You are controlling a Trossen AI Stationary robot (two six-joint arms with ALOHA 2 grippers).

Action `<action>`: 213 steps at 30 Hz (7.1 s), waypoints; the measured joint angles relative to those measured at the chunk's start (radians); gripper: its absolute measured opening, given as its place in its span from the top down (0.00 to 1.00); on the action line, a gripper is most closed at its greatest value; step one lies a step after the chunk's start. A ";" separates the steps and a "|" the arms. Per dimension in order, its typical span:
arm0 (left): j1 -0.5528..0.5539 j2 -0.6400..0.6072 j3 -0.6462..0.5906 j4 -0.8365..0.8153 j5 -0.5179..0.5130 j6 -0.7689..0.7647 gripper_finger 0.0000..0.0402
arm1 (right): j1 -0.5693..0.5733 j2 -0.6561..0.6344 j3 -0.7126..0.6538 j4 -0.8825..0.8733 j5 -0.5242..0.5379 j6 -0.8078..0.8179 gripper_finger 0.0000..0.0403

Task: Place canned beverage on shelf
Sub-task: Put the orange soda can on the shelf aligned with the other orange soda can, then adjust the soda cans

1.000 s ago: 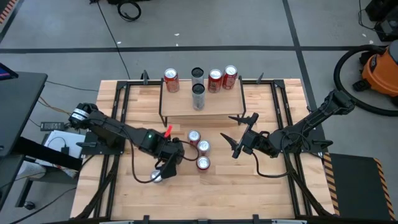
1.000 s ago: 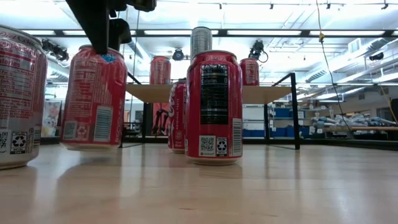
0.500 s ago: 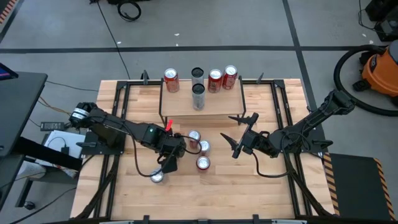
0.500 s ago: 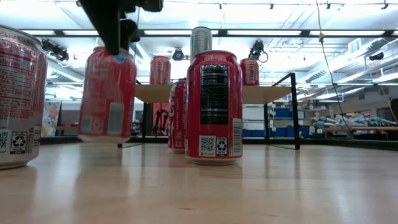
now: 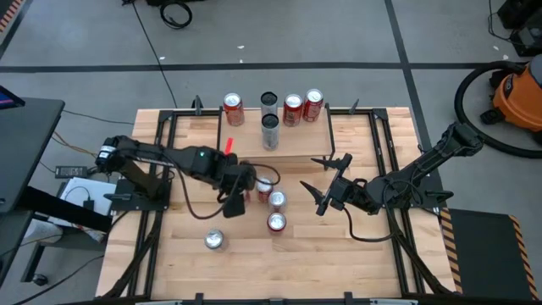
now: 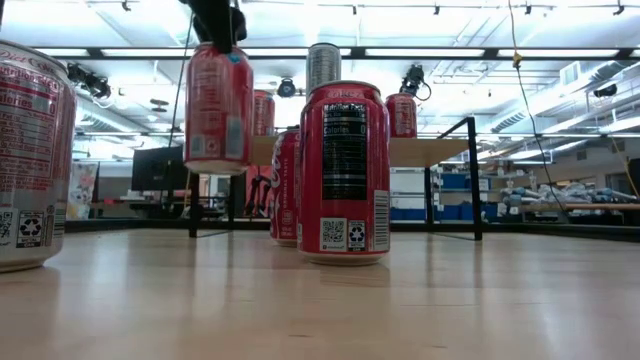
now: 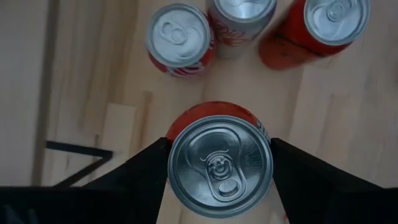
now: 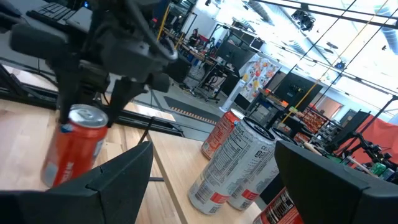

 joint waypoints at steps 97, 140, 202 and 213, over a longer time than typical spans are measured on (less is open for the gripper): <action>0.368 -0.011 0.392 -0.079 0.046 0.419 0.04 | -0.074 0.000 0.000 -0.121 -0.073 0.129 0.14; -0.306 -0.123 -0.481 1.256 -0.365 0.519 0.04 | -0.089 0.000 0.000 -0.081 -0.165 0.215 0.14; -0.206 -0.616 -1.037 1.763 -0.686 0.417 0.04 | -0.118 0.133 0.344 -1.019 -0.055 0.926 0.14; -0.189 -0.636 -1.037 1.682 -0.697 0.395 0.04 | -0.205 0.084 0.335 -1.155 -0.178 0.910 0.14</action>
